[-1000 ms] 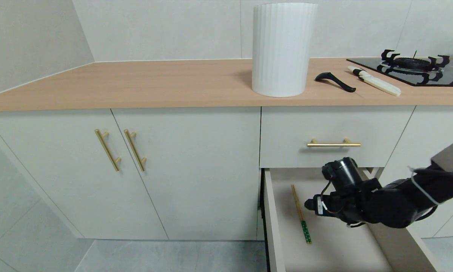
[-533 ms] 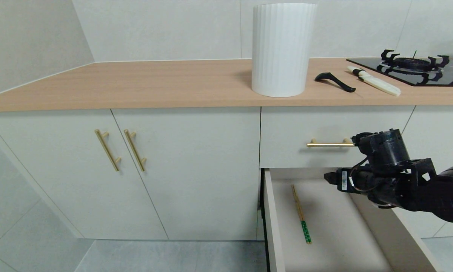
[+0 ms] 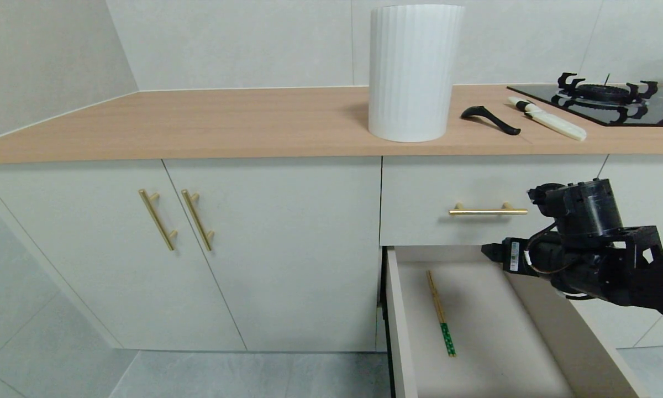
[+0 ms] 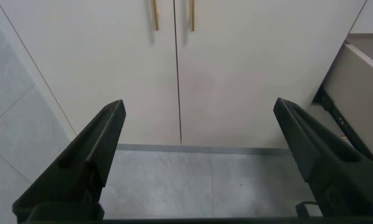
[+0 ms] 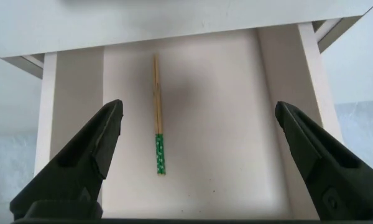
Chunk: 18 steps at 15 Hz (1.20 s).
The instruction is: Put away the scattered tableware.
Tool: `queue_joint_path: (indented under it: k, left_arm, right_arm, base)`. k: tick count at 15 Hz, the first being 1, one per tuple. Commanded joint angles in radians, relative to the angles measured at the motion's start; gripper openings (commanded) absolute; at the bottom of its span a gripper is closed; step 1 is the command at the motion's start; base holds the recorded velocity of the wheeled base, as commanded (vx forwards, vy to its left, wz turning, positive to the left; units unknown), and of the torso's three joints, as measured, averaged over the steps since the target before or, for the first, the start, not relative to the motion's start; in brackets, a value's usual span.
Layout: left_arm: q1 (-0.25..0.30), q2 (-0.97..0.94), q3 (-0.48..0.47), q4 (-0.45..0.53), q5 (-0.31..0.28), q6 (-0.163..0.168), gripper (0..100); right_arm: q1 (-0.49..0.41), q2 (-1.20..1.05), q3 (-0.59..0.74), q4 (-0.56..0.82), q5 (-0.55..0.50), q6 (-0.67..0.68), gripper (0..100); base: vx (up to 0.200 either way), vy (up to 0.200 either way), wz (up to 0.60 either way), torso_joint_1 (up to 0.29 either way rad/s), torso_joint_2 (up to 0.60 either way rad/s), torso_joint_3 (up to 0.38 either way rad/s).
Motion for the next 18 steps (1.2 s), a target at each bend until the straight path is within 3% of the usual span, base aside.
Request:
queue_joint_path:
  k: [1, 8, 18]
  left_arm:
    - [0.0, 0.0, 0.0, 0.0, 0.001, 0.0, 100]
    - [0.0, 0.0, 0.0, 0.0, 0.001, 0.0, 100]
    - [0.0, 0.0, 0.0, 0.0, 0.001, 0.0, 100]
  right_arm:
    - [0.001, -0.011, 0.0, -0.001, 0.001, -0.001, 100]
    - [-0.029, -0.021, 0.005, -0.01, 0.002, -0.02, 100]
    - [-0.027, -0.017, 0.013, -0.01, 0.004, -0.022, 100]
  base:
    - [0.0, 0.0, 0.0, 0.022, -0.1, -0.046]
    - [0.0, 0.0, 0.0, 0.101, -0.38, -0.286]
    - [0.0, 0.0, 0.0, 0.184, -0.48, -0.295]
